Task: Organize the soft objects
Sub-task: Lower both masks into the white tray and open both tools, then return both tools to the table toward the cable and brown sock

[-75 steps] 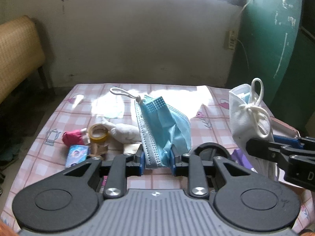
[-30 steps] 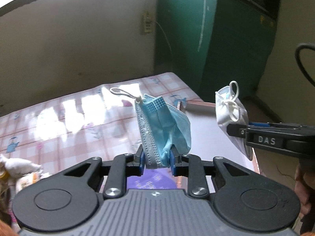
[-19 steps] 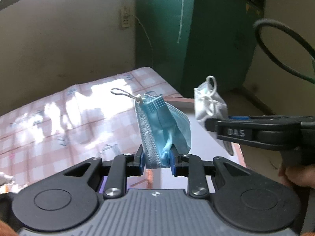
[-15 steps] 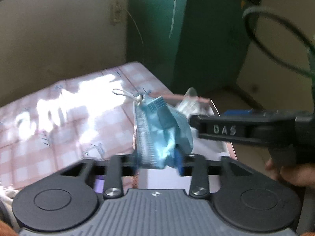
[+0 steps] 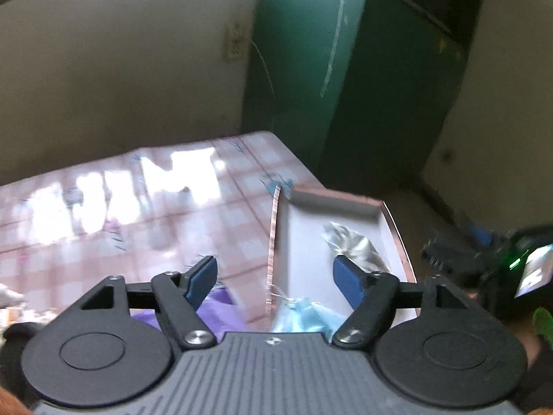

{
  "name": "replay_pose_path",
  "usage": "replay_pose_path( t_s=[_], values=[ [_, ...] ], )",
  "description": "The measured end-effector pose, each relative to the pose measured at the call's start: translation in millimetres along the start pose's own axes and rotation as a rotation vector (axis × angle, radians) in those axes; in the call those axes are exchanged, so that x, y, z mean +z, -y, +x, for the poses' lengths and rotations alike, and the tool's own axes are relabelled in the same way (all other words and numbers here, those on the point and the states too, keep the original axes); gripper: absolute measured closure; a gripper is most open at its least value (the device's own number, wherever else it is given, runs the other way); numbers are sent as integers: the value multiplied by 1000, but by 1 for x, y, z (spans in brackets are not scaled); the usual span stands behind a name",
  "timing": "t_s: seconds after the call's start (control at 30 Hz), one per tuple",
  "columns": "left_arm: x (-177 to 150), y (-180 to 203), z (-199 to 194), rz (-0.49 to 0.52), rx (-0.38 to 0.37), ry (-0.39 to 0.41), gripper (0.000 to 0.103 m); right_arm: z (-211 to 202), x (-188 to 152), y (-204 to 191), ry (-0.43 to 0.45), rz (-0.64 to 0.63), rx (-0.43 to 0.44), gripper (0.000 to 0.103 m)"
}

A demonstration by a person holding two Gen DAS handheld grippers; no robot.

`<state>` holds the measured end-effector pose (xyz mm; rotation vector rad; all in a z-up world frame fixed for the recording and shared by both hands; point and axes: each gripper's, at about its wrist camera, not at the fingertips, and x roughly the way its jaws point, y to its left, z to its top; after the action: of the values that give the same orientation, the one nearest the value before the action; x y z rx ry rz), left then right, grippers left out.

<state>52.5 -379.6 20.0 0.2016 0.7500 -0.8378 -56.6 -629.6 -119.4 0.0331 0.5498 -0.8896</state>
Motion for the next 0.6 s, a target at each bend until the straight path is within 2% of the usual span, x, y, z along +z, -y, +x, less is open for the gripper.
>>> replay_pose_path(
  t_s=[0.07, 0.2, 0.27, 0.37, 0.47, 0.5, 0.57, 0.6],
  values=[
    [-1, -11, -17, -21, 28, 17, 22, 2, -8, -11, -1, -41, 42, 13],
    [-5, -40, -49, -69, 92, 40, 18, 2, -23, -45, 84, -219, 77, 16],
    [-10, -55, -64, -91, 133, 42, 15, 6, -27, -53, 115, -260, 99, 19],
    [-15, -74, -82, -119, 205, 36, 13, 14, -27, -64, 118, -281, 115, 18],
    [-22, -92, -96, -159, 264, 19, 13, 16, -18, -59, 84, -172, 122, 16],
    [-25, -98, -99, -171, 284, 15, 13, 16, -15, -59, 77, -159, 116, 16],
    [-29, -105, -107, -189, 311, 7, 13, 21, -14, -74, 65, -225, 7, 16],
    [-31, -109, -110, -199, 317, 4, 13, 23, -14, -81, 66, -266, -17, 17]
  ],
)
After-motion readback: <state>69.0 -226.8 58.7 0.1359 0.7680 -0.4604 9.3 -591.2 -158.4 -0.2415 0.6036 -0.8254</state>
